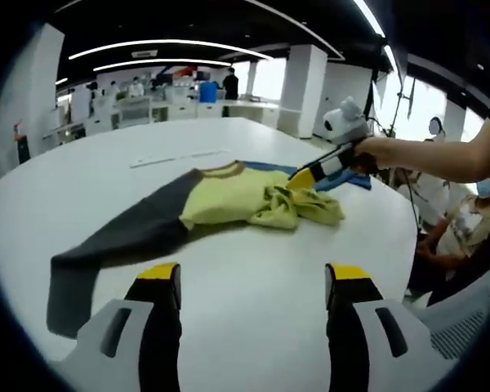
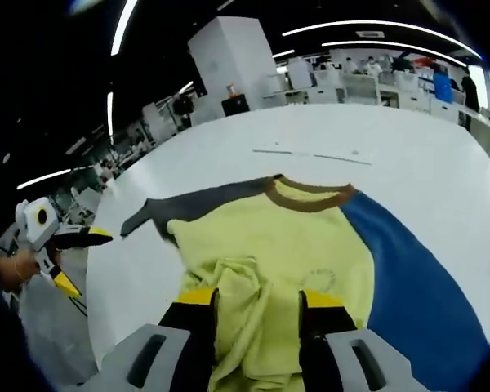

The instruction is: Fold the garment on the visible template until the final outline fits inside the template.

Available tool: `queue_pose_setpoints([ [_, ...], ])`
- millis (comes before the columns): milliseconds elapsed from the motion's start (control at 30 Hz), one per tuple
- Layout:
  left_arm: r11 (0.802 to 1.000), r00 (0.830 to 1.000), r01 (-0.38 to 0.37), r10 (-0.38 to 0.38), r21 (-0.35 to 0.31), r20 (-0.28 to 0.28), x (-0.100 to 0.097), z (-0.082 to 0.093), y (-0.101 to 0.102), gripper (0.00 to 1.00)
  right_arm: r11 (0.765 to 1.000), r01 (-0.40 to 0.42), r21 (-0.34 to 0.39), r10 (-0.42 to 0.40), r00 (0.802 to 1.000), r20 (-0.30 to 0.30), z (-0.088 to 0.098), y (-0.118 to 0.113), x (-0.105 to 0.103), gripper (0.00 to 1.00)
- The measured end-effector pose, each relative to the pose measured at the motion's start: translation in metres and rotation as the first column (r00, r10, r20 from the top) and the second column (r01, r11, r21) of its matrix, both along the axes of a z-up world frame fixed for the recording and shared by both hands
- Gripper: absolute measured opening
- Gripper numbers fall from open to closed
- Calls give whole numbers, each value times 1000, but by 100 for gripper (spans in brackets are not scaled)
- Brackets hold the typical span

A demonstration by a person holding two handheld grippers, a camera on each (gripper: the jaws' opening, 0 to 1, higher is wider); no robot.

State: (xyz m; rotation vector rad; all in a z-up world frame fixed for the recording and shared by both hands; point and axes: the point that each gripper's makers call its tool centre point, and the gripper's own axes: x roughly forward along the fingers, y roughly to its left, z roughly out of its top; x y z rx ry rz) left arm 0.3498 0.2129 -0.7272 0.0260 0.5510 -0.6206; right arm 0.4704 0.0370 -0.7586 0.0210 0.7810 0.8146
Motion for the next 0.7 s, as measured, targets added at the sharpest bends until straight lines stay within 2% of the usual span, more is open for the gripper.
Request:
queue_pose_setpoints([
  [300,999,1000,-29,29,-37,1,18,0,-12,65,1000,10,-27,-9,999,37,16,-23,-14,47],
  [533,998,1000,-29,29,-54,-9,28,-5,-27,62,998,31,-62,-29,999,43,15,-46,-27,50],
  [700,998,999,-32,30,-62,-39,35,-13,-37,59,995,36,-89,-33,999,36,10,-59,-38,50],
])
